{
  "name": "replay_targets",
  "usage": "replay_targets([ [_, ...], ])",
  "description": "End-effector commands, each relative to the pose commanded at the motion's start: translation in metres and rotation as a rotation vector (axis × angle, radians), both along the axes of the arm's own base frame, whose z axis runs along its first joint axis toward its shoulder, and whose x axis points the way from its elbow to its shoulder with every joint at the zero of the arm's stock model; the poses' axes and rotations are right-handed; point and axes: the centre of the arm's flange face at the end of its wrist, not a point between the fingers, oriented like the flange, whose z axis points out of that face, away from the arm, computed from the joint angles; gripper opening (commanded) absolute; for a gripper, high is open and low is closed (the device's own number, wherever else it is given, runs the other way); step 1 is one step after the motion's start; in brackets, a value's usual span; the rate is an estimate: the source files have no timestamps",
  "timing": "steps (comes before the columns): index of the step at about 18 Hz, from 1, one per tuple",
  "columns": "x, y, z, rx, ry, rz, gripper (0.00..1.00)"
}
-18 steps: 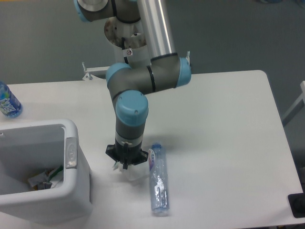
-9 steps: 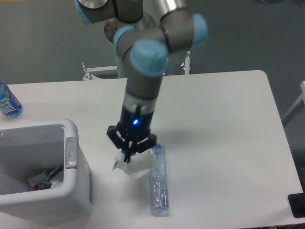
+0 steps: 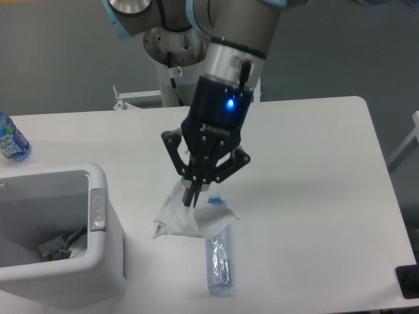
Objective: Place the trash in the trash can
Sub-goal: 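Lift the tissue and carry it over the trash bin, then open the gripper to drop the tissue into the bin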
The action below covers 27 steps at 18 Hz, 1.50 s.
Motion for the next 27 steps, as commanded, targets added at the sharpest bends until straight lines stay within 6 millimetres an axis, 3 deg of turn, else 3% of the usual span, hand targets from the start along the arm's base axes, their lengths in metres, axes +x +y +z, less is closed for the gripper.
replay_targets([
  [5, 0.053, 0.029, -0.005, -0.002, -0.014, -0.100, 0.00],
  [9, 0.096, 0.052, -0.027, -0.031, -0.039, -0.179, 0.00],
  [12, 0.109, 0.062, -0.043, -0.053, -0.059, -0.205, 0.00],
  [15, 0.116, 0.073, -0.047, -0.055, -0.061, -0.224, 0.00],
  [18, 0.120, 0.078, -0.054, -0.062, -0.064, -0.237, 0.14],
  [20, 0.122, 0.079, -0.056, -0.065, -0.065, -0.242, 0.34],
  [21, 0.121, 0.080, -0.058, -0.067, -0.059, -0.244, 0.53],
  [22, 0.120, 0.080, -0.057, -0.065, -0.040, -0.250, 0.81],
  [24, 0.119, 0.079, -0.055, -0.064, -0.022, -0.249, 1.00],
  [27, 0.113, 0.074, -0.054, -0.073, -0.008, -0.230, 1.00],
])
